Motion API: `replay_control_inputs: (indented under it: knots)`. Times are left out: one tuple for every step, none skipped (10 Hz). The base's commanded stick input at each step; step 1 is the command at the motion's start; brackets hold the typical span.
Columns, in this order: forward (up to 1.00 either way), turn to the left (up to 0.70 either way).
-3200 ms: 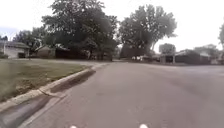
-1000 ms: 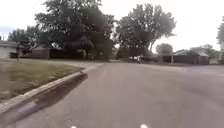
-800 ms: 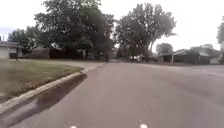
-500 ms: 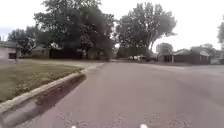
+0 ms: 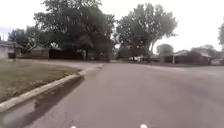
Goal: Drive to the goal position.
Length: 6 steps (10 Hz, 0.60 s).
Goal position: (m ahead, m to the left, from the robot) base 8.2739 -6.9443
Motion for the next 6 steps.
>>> replay_control_inputs:
  knots:
    - [0.50,0.00]
    - [0.50,0.00]
    - [0.50,0.00]
    - [0.50,0.00]
    - [0.50,0.00]
    - [0.50,0.00]
